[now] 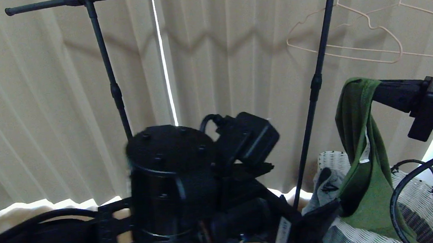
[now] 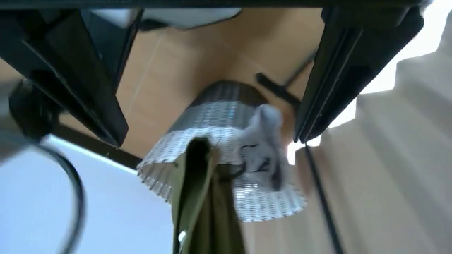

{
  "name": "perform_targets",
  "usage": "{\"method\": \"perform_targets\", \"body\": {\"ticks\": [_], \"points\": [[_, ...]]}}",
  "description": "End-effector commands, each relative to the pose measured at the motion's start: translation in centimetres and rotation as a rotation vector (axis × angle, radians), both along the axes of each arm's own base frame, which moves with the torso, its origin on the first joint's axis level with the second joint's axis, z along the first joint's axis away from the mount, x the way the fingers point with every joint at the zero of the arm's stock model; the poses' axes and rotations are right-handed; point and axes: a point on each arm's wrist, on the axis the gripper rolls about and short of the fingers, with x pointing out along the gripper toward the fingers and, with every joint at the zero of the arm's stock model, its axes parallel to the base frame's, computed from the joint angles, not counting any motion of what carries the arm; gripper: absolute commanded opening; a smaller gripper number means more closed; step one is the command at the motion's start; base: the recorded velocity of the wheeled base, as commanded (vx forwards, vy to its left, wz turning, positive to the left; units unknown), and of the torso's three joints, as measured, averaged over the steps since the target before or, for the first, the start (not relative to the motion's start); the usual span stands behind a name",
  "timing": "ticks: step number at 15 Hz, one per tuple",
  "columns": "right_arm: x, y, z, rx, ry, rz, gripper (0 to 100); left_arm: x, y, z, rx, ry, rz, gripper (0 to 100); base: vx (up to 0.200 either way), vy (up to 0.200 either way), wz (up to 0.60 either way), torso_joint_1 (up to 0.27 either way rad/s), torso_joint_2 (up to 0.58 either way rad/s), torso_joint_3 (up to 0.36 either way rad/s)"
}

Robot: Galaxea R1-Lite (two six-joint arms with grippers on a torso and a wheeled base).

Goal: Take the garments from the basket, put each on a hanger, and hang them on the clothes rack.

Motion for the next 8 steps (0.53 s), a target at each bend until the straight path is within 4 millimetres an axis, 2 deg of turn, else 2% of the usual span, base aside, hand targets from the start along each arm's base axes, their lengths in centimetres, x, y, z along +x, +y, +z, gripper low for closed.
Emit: {"method": "perform_targets", "body": {"ticks": [1,4,8], "points": [[-1.0,-0.4,0.7,0.017,-0.032,0.021,0,0.3,-6.0,-3.6,0.054,0.049,0.001,100,0.0,0.0,0.0,0.0,0.0,0.0],[-1.5,-0.7,1.0,0.028,-0.048,0.036,0,1.6,-8.6,-4.9,0.038,0.071,0.036,100,0.0,0.0,0.0,0.0,0.0,0.0],[-1.6,-0.7,1.1,0.03,-0.05,0.039,0,3.3,-9.6,-6.3,0.05,0.075,0.086,100,0.0,0.0,0.0,0.0,0.0,0.0]]}}
